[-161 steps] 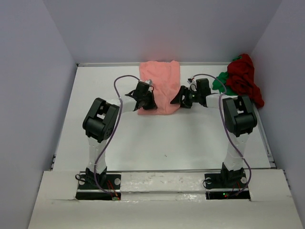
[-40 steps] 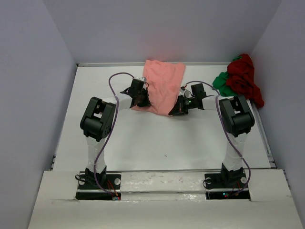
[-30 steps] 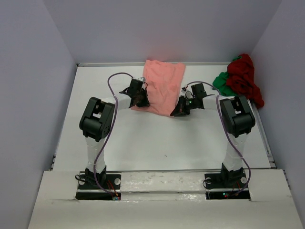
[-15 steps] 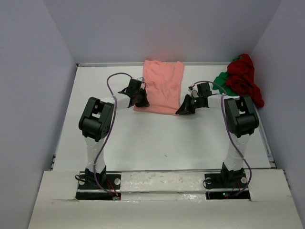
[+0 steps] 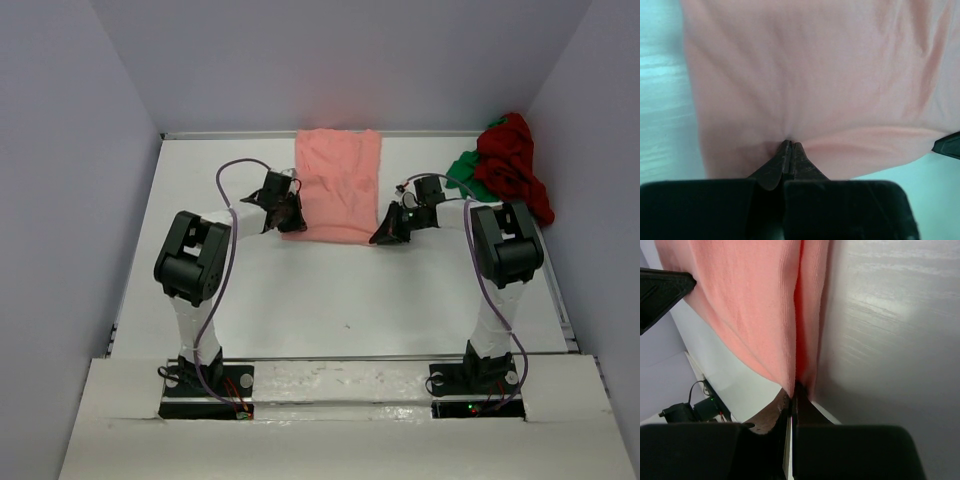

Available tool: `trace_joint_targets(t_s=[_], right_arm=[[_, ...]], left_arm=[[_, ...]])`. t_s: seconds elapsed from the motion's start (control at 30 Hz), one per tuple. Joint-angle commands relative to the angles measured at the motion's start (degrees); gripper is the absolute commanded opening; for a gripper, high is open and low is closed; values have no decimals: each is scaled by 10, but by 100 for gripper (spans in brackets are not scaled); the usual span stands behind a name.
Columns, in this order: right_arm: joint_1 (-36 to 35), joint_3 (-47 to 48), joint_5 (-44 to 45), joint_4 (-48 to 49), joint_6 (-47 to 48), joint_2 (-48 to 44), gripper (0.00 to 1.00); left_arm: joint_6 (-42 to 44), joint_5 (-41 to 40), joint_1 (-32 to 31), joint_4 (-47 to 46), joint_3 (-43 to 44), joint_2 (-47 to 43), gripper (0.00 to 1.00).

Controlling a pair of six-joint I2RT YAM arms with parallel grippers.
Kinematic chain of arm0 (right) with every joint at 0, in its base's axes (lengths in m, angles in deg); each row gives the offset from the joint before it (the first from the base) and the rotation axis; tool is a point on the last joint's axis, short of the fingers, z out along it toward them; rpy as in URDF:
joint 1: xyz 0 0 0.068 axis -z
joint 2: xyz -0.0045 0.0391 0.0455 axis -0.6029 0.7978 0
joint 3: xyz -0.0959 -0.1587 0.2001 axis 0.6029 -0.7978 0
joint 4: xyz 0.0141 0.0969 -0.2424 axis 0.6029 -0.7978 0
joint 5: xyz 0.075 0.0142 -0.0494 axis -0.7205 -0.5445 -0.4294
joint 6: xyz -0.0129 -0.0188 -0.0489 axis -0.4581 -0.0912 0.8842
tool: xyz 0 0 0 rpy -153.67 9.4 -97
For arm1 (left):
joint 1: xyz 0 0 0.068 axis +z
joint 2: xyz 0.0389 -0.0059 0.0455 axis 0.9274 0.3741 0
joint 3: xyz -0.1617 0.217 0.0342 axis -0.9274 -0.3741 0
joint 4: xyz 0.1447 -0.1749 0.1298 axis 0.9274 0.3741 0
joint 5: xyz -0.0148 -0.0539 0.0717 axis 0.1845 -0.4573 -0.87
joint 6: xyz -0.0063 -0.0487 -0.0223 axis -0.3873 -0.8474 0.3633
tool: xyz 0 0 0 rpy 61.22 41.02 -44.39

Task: Fold and stack the t-shirts
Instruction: Fold the tshirt

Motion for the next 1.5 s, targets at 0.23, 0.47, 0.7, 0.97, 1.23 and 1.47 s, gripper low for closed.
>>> trace_joint_targets(t_s=[0.23,0.47,0.7,0.97,1.23,1.47], right_arm=[[6,-92,54,-48,6,-63,0],[5,-178,69,-52,15,-133,0],[5,-196,66,-52,25,-151,0],[5,-203,64,-52,26,-154,0],[5,-202,63,-52,27,-154,0],[5,-201,58,-51,28,-151,0]], left_arm=[[1,-18,2,44,-110,-114,0],[-17,-35,-11,44,-185,-202,0],[-44,-33,-11,0,-280,-335,39],[-53,-11,-10,-22,-308,-336,59],[-58,26,-11,-90,-320,-255,60],[-58,34,-11,-119,-315,-210,55]])
